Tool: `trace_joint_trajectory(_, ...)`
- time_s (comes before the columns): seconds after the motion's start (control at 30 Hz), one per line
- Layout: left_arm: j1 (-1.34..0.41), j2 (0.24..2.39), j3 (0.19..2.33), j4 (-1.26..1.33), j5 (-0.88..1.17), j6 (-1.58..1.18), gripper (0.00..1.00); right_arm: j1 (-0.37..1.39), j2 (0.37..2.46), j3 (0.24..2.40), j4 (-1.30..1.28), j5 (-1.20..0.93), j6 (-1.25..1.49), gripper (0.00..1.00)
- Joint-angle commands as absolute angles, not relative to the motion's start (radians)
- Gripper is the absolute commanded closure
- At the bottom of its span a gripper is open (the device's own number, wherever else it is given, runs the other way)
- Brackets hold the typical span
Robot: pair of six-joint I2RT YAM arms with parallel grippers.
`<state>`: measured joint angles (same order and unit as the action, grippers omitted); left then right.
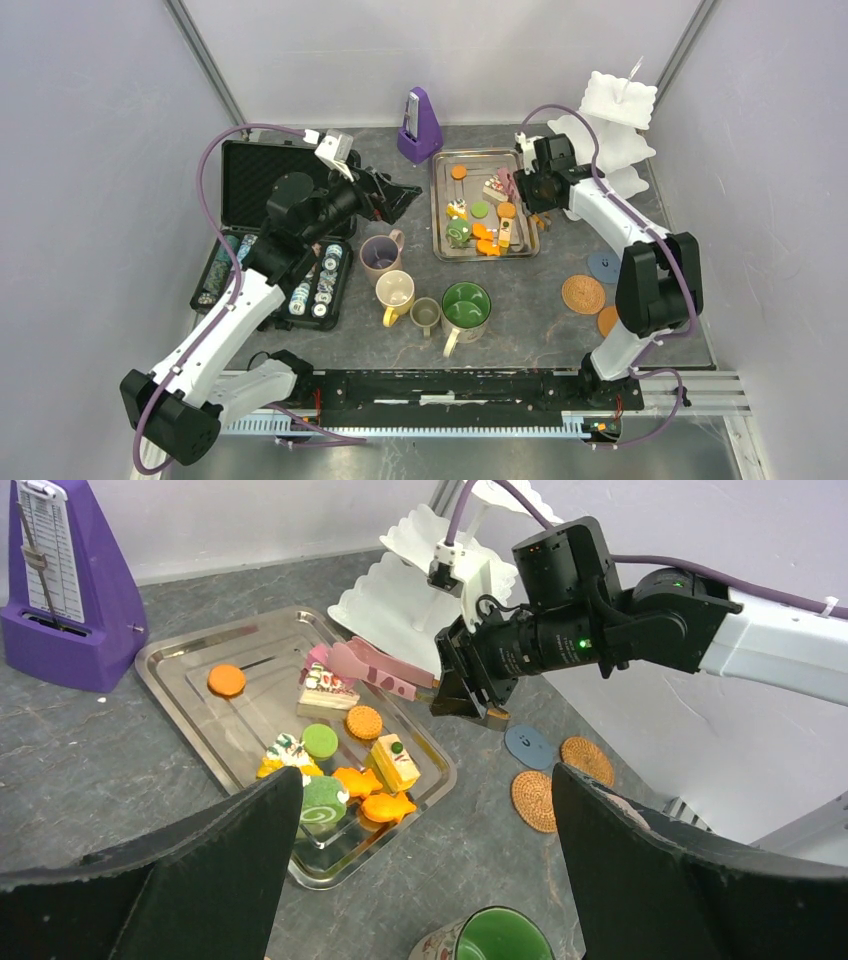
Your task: Serve the afternoon tea
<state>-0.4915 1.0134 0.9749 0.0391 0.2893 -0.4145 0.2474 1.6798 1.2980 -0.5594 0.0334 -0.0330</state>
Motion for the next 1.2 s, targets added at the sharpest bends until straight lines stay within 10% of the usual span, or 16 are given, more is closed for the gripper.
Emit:
trace_joint_trajectory(0.0,-0.499,1.019,0.996,0.049,0.275,-0.354,0.00,0.244,1.708,1.361,-0.547,0.019,-0.049,0.53)
trace_joint_trajectory(1.17,-0.505,1.038,1.000,0.043,0.275,-0.350,0.00,0.239,1.738,1.386,-0.552,0.084,-0.058,0.50)
